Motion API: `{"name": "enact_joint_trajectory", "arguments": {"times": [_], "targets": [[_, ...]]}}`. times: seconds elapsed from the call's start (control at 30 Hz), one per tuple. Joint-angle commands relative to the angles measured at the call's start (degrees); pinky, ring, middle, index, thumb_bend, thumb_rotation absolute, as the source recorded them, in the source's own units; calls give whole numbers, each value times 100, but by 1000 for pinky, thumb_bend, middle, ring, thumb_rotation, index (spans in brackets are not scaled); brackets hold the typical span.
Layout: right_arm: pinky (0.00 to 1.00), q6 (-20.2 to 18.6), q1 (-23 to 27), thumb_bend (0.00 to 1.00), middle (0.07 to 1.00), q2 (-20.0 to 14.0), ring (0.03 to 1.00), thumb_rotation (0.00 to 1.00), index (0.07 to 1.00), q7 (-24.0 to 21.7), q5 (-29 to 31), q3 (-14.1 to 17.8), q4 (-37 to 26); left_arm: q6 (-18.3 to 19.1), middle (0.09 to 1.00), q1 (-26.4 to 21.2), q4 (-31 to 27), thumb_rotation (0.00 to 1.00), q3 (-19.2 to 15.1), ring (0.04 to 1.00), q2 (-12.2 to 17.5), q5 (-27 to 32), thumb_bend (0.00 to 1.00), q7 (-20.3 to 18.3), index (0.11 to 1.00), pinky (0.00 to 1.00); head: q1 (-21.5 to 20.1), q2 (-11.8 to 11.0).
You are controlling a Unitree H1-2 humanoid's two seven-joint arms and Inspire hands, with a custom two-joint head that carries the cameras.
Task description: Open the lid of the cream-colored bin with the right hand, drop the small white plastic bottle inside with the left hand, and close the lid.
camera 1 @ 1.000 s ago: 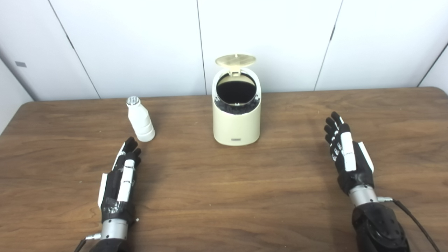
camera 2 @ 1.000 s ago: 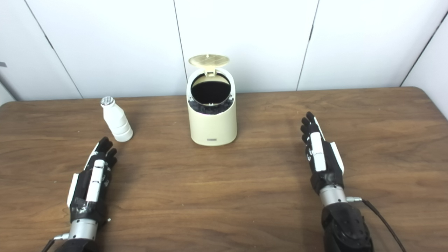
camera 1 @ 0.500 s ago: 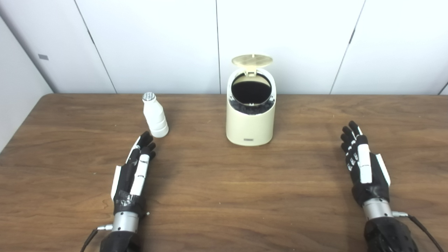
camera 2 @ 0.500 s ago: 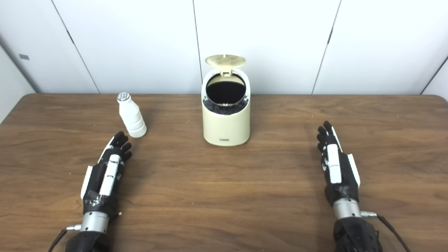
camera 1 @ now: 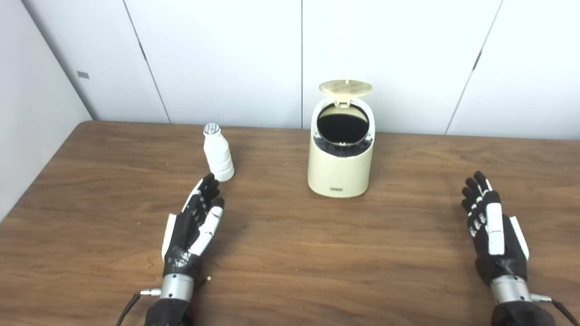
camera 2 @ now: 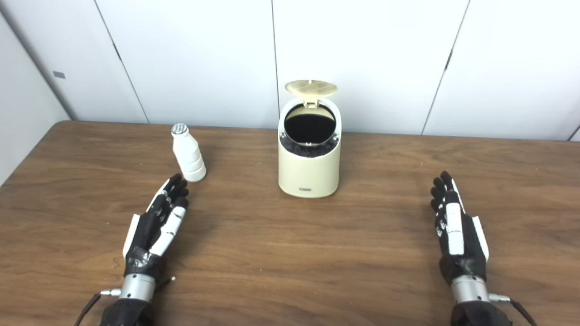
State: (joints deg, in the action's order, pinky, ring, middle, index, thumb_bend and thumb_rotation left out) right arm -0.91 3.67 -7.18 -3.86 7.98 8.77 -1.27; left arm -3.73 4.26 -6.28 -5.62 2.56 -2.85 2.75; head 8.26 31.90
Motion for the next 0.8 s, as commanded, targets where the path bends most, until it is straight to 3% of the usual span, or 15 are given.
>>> {"name": "enact_joint_trajectory", "arguments": {"times": [0.0,0.33,0.43,0.5,0.77], "targets": [[1000,122,77,541,963,-24,966,965,969,13,23,3,-239,10,887,138,-133,447,-17,896,-6,-239,574,170,906,891,-12,0],[1000,-49,9,546,950,-15,951,965,964,119,-145,-56,-458,685,922,-116,-998,252,-215,893,175,-1294,827,472,952,848,-99,2],[1000,-107,3,544,951,-1,947,964,965,156,-166,-62,-499,1078,915,-258,-1159,300,-246,904,263,-1693,884,527,936,860,-92,6],[998,-123,0,532,949,0,942,971,961,184,-204,-70,-515,1251,964,-354,-1219,343,-267,971,323,-1837,916,530,927,949,-99,14],[989,-136,-5,543,947,-24,939,971,957,175,-239,-85,-543,1689,993,-752,-1159,366,-287,1000,586,-2541,910,564,907,1000,-103,38]]}}
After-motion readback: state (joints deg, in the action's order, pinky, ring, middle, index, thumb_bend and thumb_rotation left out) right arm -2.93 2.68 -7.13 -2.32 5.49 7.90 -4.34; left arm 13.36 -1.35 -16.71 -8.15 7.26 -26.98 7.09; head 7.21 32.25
